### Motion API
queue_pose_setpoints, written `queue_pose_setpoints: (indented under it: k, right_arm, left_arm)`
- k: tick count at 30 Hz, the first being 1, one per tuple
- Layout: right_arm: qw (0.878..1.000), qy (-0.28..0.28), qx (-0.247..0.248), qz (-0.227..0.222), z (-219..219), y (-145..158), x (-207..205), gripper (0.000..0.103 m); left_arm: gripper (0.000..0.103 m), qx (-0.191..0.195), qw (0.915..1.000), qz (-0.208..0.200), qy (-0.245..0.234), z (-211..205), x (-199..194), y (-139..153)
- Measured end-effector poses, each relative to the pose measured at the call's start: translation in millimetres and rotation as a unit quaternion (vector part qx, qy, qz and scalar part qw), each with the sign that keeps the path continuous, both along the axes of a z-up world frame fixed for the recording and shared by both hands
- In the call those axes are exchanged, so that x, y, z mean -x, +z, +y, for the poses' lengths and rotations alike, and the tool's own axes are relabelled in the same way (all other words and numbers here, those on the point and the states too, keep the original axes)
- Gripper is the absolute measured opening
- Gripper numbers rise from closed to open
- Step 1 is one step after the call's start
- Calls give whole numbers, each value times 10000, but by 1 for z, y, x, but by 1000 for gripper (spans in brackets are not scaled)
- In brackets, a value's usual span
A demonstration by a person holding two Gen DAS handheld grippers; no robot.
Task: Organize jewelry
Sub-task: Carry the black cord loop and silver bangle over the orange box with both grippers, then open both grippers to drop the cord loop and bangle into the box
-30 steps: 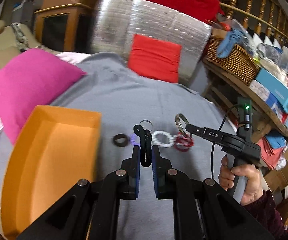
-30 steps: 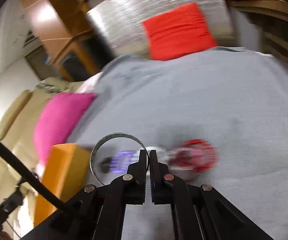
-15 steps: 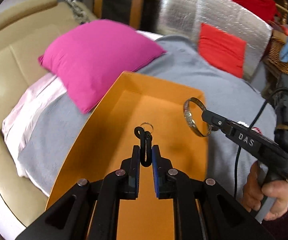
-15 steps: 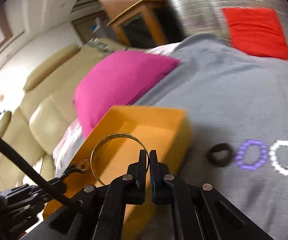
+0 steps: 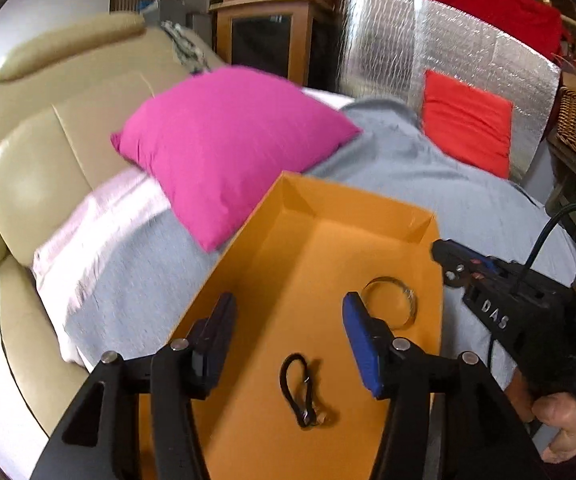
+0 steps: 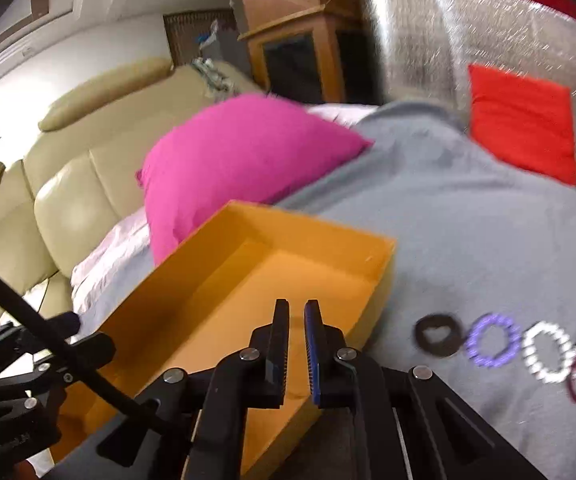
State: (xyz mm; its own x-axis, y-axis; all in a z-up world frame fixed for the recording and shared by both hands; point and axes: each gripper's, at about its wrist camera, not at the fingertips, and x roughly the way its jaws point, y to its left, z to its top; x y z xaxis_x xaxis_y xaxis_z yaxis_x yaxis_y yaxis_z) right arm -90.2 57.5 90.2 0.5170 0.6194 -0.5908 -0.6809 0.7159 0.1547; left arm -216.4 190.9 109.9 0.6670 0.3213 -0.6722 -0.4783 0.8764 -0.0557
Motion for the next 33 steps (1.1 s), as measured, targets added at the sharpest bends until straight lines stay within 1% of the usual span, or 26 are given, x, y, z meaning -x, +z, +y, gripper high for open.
queue_pose_setpoints:
  k: [4, 6, 8, 10, 14, 20, 33]
  right_arm:
    - [9987, -383, -34, -332, -20, 18, -1, 10]
    - [9968, -578, 48, -541, -28, 28, 0, 11]
    - [9953, -720, 95, -644, -36, 34, 0, 20]
    - [9937, -860, 104, -711, -43, 40, -2, 25]
    - [9895, -1058, 133, -971, -59, 51, 0, 25]
    - [9882, -1142, 77, -1022, -73, 60, -1, 25]
    - [9851, -1357, 75, -1057, -93, 65, -8, 25]
  left_arm:
    - [56, -212, 9997, -54, -63, -12, -2, 9]
    - [56, -311, 9994, -64, -108, -19, -4, 12]
    - [56, -401, 9990, -71, -160, -26, -6, 14]
    - [56, -443, 9988, -74, -203, -32, -7, 16]
    - [56, -534, 9981, -61, -285, -44, -11, 19]
    - [56, -614, 9973, -23, -390, -58, -15, 20]
    - [56, -717, 9953, -6, -657, -85, -27, 23]
